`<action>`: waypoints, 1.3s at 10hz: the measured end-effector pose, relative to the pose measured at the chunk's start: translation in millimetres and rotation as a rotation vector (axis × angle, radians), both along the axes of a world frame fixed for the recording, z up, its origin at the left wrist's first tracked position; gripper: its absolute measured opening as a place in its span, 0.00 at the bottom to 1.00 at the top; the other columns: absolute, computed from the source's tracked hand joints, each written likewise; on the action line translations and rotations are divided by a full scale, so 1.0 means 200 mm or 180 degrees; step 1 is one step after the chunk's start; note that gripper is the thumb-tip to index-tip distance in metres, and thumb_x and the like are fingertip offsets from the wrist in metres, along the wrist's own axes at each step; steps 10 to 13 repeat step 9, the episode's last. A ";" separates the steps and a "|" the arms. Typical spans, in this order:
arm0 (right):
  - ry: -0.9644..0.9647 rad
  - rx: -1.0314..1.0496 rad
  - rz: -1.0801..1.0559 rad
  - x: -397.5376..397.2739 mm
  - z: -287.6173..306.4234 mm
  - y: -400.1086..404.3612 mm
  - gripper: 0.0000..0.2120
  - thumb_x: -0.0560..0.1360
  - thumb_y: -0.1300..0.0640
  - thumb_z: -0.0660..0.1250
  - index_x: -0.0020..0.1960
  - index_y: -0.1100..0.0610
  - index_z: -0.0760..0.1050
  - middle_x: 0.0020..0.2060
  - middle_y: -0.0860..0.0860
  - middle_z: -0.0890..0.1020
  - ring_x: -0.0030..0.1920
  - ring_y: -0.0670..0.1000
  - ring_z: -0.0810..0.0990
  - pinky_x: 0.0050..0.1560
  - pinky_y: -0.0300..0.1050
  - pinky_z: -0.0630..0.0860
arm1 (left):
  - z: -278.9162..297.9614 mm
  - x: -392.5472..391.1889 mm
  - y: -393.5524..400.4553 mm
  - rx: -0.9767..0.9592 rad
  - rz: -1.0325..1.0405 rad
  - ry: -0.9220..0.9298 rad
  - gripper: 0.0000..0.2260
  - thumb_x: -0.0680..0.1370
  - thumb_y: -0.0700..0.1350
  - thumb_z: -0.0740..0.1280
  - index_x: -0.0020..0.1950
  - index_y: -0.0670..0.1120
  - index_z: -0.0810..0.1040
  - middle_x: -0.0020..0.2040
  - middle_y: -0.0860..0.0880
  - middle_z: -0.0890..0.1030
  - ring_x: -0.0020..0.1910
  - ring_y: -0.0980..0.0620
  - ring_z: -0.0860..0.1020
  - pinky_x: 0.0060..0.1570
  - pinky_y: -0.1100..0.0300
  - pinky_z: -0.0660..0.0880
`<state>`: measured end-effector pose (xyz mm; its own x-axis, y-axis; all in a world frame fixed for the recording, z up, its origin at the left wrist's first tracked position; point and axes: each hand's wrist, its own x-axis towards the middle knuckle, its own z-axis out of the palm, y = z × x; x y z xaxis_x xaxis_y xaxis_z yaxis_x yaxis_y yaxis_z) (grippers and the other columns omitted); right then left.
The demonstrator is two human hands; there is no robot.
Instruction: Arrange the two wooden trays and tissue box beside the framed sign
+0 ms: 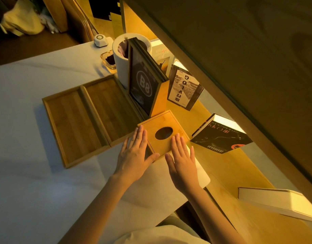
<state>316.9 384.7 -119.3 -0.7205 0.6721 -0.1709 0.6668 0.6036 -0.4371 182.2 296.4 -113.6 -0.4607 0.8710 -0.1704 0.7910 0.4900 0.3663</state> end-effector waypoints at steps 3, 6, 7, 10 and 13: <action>0.0015 0.0015 -0.0015 -0.01 0.00 0.03 0.29 0.71 0.36 0.31 0.69 0.47 0.33 0.70 0.43 0.37 0.70 0.45 0.31 0.69 0.49 0.31 | 0.02 0.01 0.04 -0.0093 0.0050 0.0049 0.46 0.61 0.73 0.30 0.72 0.46 0.38 0.69 0.50 0.35 0.70 0.51 0.38 0.67 0.55 0.42; 0.0100 0.0147 -0.0044 -0.02 0.02 0.03 0.27 0.77 0.43 0.43 0.73 0.51 0.43 0.73 0.45 0.45 0.71 0.47 0.36 0.71 0.50 0.36 | 0.04 0.03 0.04 -0.0200 0.0119 -0.0103 0.39 0.70 0.68 0.46 0.72 0.46 0.37 0.68 0.49 0.33 0.74 0.47 0.42 0.70 0.54 0.43; 0.0200 0.0175 -0.0108 -0.05 0.07 0.04 0.25 0.79 0.48 0.52 0.73 0.53 0.53 0.74 0.50 0.56 0.73 0.49 0.45 0.72 0.50 0.43 | 0.05 0.00 0.05 -0.0160 0.0135 -0.0357 0.36 0.73 0.63 0.51 0.72 0.47 0.39 0.74 0.48 0.37 0.74 0.47 0.42 0.71 0.52 0.46; 0.1080 -0.0476 -0.0081 -0.20 0.26 0.01 0.17 0.77 0.57 0.59 0.66 0.58 0.68 0.65 0.56 0.74 0.64 0.55 0.72 0.61 0.48 0.71 | 0.22 -0.10 -0.01 0.0711 0.0701 -0.1297 0.24 0.77 0.52 0.58 0.70 0.46 0.58 0.75 0.45 0.58 0.71 0.47 0.60 0.64 0.59 0.62; 0.1080 -0.0476 -0.0081 -0.20 0.26 0.01 0.17 0.77 0.57 0.59 0.66 0.58 0.68 0.65 0.56 0.74 0.64 0.55 0.72 0.61 0.48 0.71 | 0.22 -0.10 -0.01 0.0711 0.0701 -0.1297 0.24 0.77 0.52 0.58 0.70 0.46 0.58 0.75 0.45 0.58 0.71 0.47 0.60 0.64 0.59 0.62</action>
